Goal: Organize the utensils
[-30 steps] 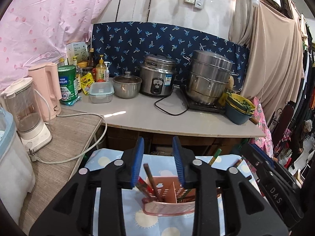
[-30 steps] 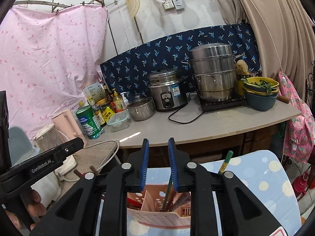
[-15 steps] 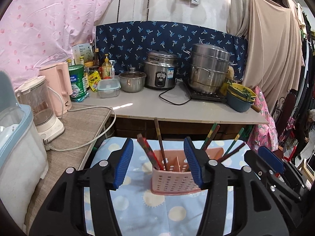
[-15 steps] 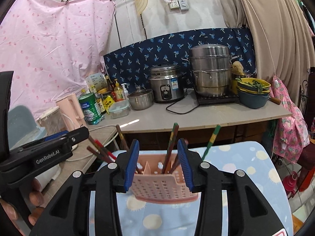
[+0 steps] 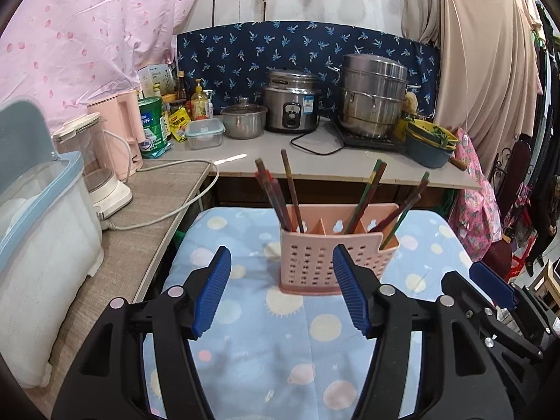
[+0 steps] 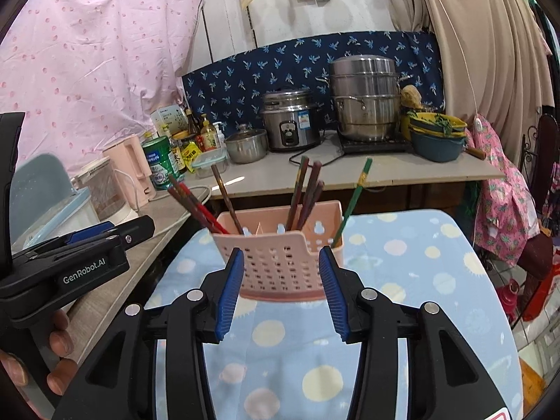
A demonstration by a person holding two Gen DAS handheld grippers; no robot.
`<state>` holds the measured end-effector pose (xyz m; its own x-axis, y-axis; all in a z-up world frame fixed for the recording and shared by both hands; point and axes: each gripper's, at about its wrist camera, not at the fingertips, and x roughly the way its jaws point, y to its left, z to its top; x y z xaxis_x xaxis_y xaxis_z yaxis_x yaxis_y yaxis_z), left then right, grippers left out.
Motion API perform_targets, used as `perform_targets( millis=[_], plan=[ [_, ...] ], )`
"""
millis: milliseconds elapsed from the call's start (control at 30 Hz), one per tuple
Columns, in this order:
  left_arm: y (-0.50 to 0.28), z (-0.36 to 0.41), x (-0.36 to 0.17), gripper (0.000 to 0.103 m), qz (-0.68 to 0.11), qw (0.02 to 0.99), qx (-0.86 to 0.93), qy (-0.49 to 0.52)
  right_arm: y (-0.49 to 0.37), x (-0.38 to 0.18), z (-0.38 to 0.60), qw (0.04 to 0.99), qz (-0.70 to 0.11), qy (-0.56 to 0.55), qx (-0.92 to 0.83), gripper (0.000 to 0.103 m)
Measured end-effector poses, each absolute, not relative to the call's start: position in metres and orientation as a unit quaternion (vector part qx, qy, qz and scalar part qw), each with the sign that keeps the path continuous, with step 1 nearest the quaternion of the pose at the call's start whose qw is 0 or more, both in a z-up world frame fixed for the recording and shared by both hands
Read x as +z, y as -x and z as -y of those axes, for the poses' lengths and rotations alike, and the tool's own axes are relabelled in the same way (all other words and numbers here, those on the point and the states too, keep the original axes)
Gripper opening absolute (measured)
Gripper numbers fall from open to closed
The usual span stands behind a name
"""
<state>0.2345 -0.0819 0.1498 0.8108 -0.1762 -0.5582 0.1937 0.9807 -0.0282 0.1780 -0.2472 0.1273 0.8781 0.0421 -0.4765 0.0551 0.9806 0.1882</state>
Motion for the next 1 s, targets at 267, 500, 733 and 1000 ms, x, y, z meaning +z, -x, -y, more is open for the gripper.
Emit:
perform_targets(
  millis=[267, 500, 733, 1000],
  plan=[
    [-0.209, 0.080, 0.130, 0.064, -0.311, 0.946, -0.092, -0.022, -0.148, 0.112, 0.246, 0.959, -0.262, -0.107, -0.011, 0.049],
    [-0.191, 0.080, 0.112, 0.075, -0.323, 0.942, -0.087, -0.027, -0.134, 0.102, 0.239, 0.958, -0.274, -0.085, -0.026, 0.059],
    [-0.183, 0.079, 0.098, 0.083, -0.332, 0.939, -0.081, -0.031, -0.126, 0.088, 0.238, 0.954, -0.287, -0.077, -0.032, 0.068],
    [-0.179, 0.079, 0.081, 0.094, -0.346, 0.935, -0.062, -0.044, -0.124, 0.076, 0.240, 0.948, -0.305, -0.081, -0.034, 0.071]
  ],
)
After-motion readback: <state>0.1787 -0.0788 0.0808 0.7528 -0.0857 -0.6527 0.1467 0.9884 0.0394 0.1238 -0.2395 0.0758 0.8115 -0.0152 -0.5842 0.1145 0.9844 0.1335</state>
